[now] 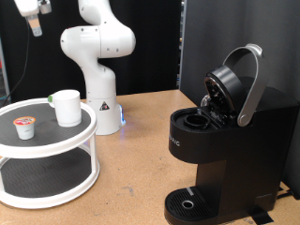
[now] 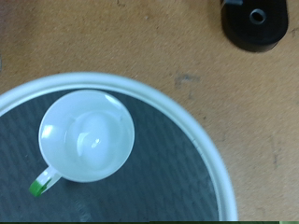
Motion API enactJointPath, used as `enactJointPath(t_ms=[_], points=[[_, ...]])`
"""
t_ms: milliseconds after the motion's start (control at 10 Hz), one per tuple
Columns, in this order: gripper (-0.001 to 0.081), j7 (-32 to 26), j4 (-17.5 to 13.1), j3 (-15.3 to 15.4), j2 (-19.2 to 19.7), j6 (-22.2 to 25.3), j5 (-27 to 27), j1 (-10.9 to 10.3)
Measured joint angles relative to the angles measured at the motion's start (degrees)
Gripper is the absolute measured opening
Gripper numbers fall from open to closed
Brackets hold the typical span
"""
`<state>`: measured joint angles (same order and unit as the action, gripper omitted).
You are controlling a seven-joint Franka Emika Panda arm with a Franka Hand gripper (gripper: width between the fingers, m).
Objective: Make a cup of coffee with the keurig machine
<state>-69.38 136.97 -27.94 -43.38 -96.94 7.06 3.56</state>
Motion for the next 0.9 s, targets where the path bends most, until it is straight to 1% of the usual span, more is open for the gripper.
enactJointPath(t_ms=[200,400,700,900], points=[[0.0805,-0.1,-0.5,-0.1,3.7,-0.8,0.6,0.0],[0.0805,-1.9,-1.2,-0.8,6.2,-2.0,0.6,0.0],[0.0805,-5.8,-2.7,-2.2,8.3,-2.1,1.4,0.0],[0.0805,-6.3,-3.3,-2.5,8.8,-2.2,1.9,0.0]])
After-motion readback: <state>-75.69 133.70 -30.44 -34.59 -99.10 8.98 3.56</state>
